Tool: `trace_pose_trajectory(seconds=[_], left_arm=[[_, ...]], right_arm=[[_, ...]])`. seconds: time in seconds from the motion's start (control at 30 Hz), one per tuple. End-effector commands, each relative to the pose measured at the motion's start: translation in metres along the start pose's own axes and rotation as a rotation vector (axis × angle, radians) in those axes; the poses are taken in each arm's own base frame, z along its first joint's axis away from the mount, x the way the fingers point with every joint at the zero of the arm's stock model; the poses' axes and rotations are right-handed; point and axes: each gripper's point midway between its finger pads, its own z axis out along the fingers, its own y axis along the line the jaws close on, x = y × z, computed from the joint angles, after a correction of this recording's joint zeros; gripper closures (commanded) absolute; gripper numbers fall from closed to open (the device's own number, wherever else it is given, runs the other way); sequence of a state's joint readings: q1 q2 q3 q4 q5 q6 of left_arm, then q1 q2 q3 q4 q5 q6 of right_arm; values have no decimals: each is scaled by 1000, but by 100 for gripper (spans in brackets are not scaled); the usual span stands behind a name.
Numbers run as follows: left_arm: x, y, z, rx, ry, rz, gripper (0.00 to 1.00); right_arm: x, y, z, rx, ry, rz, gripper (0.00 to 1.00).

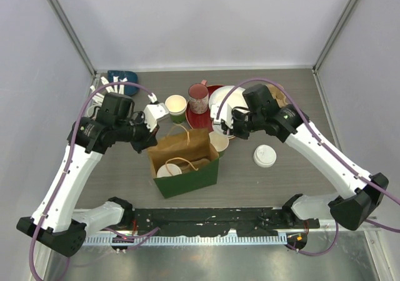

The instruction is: Pack the takeout coffee

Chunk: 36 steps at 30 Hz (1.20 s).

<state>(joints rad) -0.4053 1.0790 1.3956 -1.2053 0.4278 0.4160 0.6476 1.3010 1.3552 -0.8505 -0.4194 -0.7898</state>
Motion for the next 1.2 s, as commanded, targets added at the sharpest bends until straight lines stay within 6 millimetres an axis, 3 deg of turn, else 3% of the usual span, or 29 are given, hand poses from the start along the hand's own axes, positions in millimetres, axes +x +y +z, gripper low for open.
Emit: trace_pose_trajectory(seconds=[0.0,0.13,0.27,0.4,0.7,0.87,0.97,1.17], left_arm=[[-21,1,-4,-3,-83,6,100],[-13,1,-4,-13,-61,-6,100],[12,5,-3,-45,29,-25,100],[23,10,-11,-88,48,-25,100],[27,39,-39,-202,84,-25,100],[30,53,-40,-230,101,-32,100],[30,56,-40,-233,101,-32,100],[27,61,-37,-240,96,-44,100]], right_arm=[[0,2,-4,14,-15,21,99],[-14,6,14,-56,-94,0,99],[11,10,45,-151,-7,0,99],[21,11,55,-194,36,4,99],[27,14,64,-202,33,-19,99],[32,20,71,-228,48,-21,99],[32,16,74,-223,47,-34,99],[41,27,77,-275,85,-51,99]])
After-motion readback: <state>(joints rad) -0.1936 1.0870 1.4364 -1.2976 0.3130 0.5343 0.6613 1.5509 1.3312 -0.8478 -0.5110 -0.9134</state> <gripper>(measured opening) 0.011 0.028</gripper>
